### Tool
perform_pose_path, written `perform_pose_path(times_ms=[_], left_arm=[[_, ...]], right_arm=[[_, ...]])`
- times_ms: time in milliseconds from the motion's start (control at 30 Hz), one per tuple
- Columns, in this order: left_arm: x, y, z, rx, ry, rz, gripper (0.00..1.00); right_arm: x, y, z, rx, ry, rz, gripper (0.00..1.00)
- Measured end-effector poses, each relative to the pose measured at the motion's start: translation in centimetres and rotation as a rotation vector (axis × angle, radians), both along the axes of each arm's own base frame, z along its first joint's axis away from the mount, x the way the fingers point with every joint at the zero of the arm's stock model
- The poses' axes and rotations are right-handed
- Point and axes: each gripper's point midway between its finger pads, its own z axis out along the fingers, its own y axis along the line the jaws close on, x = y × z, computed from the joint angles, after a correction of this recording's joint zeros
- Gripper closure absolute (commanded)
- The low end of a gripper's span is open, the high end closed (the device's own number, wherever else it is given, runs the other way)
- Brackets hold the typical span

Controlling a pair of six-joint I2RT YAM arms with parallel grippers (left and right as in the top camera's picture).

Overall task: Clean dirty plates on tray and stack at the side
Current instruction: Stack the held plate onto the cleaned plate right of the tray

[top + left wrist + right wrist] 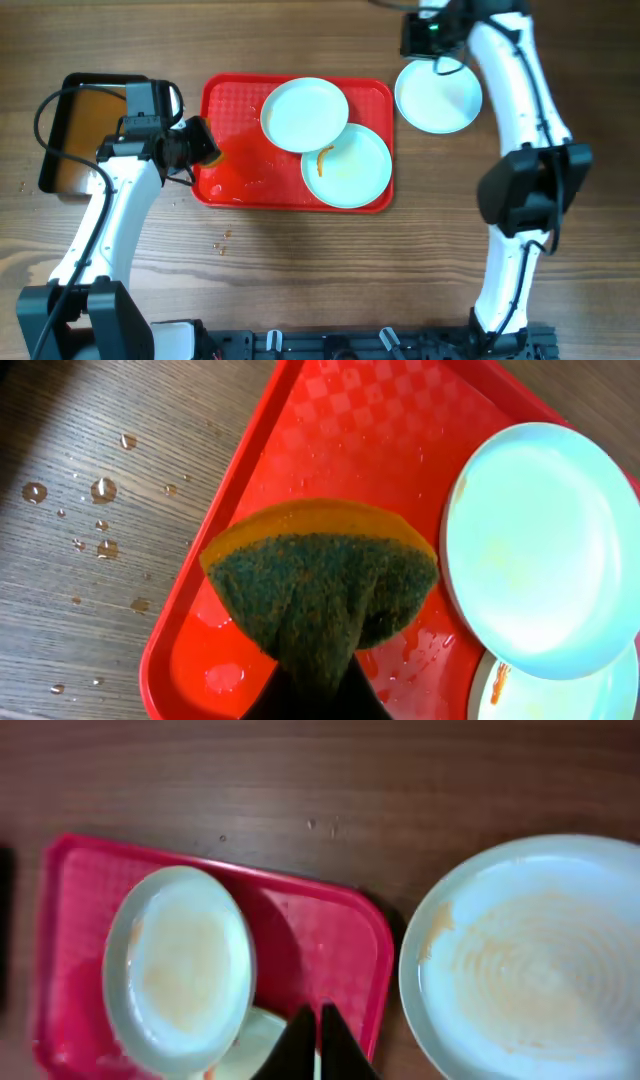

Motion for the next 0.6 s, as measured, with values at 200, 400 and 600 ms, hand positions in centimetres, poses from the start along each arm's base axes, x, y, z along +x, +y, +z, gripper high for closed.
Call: perform_pose_path(times_ms=[200, 400, 600], left_arm=[[0.1, 0.0, 0.0, 0.0, -0.003, 0.0, 0.96], [0.1, 0.0, 0.0, 0.0, -0.003, 0.001, 0.96], [0.1, 0.0, 0.0, 0.0, -0.003, 0.0, 0.96]], right_arm=[[-1.3, 3.3, -0.5, 0.097, 0.031, 0.09, 0.27], [-3.7, 10.5, -7.2, 0.021, 0.098, 0.065, 0.28], [-4.9, 10.3, -10.1, -0.123, 0.132, -0.075, 0.29]])
